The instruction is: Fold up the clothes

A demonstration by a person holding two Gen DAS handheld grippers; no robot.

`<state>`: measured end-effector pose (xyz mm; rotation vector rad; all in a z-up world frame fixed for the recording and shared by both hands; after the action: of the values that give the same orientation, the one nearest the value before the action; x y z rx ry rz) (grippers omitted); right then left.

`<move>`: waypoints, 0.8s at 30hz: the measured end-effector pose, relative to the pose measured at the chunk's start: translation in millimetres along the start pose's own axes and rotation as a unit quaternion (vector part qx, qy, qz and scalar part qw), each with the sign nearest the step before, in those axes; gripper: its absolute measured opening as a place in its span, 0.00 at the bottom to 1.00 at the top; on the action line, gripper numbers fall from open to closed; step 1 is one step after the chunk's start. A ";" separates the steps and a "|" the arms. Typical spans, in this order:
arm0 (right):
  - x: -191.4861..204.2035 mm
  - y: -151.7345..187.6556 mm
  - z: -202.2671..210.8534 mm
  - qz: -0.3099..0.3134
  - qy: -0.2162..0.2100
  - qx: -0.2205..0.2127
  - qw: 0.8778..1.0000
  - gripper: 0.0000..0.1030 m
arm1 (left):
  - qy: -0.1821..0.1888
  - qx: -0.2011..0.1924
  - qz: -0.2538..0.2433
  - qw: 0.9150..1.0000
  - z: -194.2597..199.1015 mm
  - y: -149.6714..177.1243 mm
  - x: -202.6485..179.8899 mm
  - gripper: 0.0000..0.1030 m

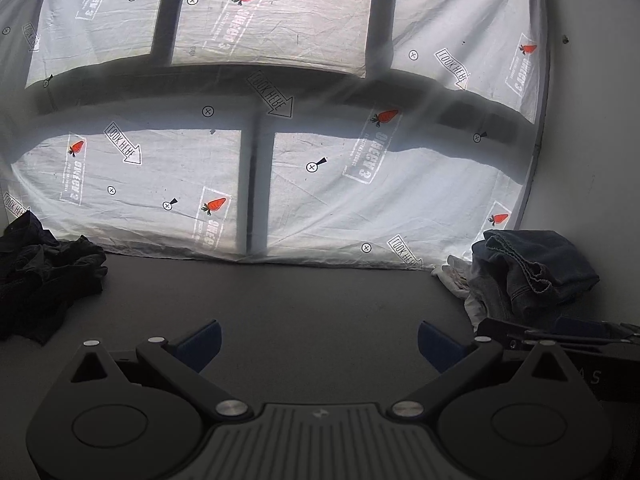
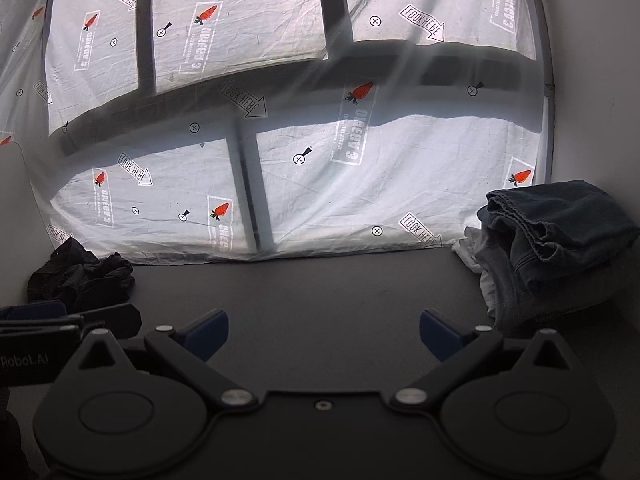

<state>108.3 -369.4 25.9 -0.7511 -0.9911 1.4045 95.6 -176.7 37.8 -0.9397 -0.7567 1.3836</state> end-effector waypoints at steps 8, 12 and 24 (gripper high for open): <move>75.4 34.8 25.3 -0.012 0.024 0.038 0.999 1.00 | 0.011 0.037 -0.016 0.999 37.3 19.5 72.7 1.00; 107.1 53.0 38.0 0.000 0.040 0.054 0.998 1.00 | 0.012 0.048 -0.019 0.999 51.5 28.9 97.6 1.00; 148.9 74.2 63.3 0.024 0.052 0.069 0.996 1.00 | 0.021 0.060 -0.009 0.998 70.0 45.1 127.1 1.00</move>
<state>5.5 -225.9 3.6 -0.7408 -0.7925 1.4451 21.7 -45.4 18.3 -0.8628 -0.6427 1.3742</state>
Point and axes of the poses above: each gripper's, at about its wrist camera, not at the fingertips, and z roughly against the way its jaws point, x to its left, y to its underside, the point moved 2 cm from there along -z, roughly the way its jaws point, and after that the axes turned 1 degree about x, right-handed, at the moved point
